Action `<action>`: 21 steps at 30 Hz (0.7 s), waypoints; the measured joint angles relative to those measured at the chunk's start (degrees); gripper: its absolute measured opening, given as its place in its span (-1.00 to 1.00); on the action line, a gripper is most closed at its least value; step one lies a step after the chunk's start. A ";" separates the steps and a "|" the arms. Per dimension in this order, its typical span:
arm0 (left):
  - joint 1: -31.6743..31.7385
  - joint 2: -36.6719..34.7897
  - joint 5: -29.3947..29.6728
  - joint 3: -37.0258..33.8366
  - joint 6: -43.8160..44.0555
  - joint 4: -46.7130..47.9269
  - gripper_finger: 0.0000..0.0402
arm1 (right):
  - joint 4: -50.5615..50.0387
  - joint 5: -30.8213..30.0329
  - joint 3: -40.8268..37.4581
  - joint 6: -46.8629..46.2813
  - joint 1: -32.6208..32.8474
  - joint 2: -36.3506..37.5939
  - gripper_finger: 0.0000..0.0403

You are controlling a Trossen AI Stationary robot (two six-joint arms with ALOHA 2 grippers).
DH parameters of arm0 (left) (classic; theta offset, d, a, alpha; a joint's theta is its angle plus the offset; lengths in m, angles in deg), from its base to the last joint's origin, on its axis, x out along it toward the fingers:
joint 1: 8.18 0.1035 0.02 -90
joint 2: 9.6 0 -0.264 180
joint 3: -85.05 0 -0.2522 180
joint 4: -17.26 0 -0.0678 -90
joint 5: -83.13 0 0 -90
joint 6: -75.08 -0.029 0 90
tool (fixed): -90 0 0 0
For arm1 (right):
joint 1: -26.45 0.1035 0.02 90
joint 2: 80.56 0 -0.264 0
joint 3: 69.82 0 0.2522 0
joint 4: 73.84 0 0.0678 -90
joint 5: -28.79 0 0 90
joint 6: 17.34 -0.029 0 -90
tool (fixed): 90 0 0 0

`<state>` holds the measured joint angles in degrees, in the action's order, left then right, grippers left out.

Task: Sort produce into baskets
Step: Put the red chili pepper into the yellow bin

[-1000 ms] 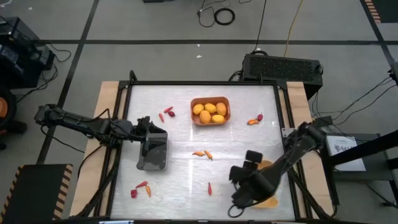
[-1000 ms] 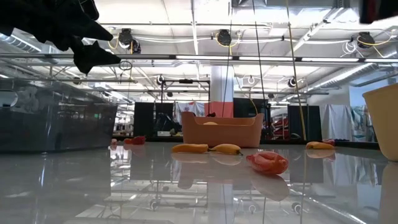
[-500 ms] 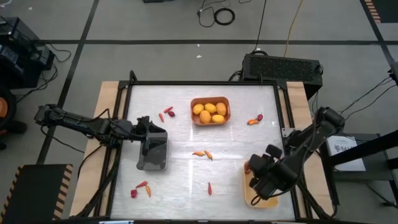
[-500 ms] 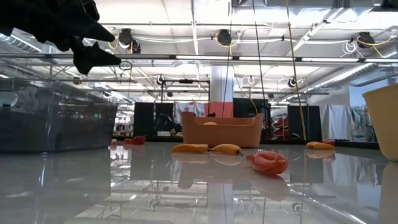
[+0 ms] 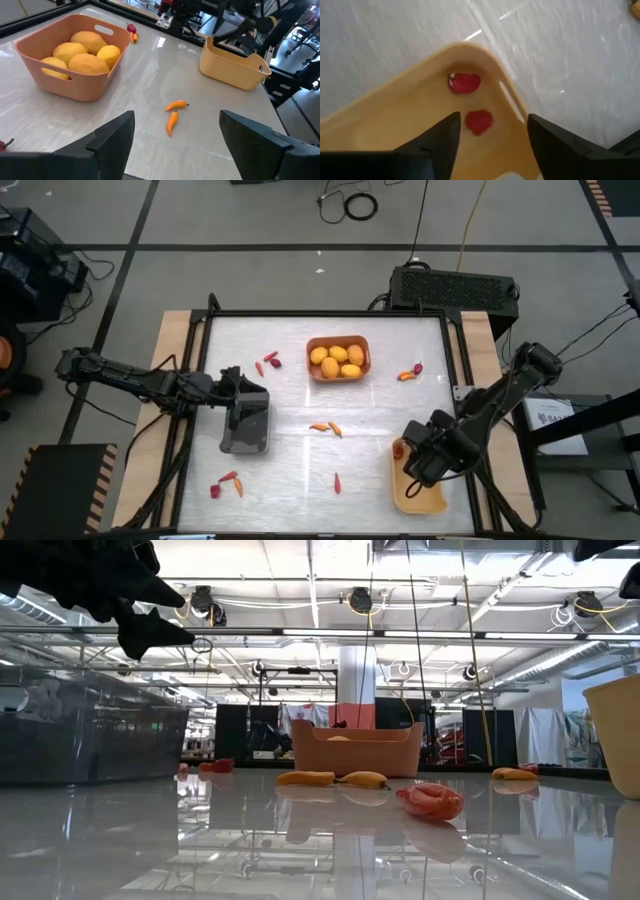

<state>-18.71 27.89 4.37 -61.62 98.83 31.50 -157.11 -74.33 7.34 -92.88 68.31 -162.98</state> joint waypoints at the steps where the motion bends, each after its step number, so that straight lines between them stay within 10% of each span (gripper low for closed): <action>1: 0.00 0.00 0.09 0.00 0.01 0.00 0.47 | 0.02 0.00 0.00 0.21 -0.36 0.44 0.16; 11: 0.00 0.00 1.00 0.00 -0.03 0.00 0.47 | -3.86 -4.18 0.00 -0.53 -7.66 7.95 0.38; 21: 0.00 0.00 1.21 0.00 -0.62 0.03 0.47 | -12.09 -9.31 -1.06 3.52 -32.14 13.95 0.26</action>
<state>-18.71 27.89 5.58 -61.62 98.21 31.52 -169.20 -83.64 6.27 -89.36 36.17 -149.02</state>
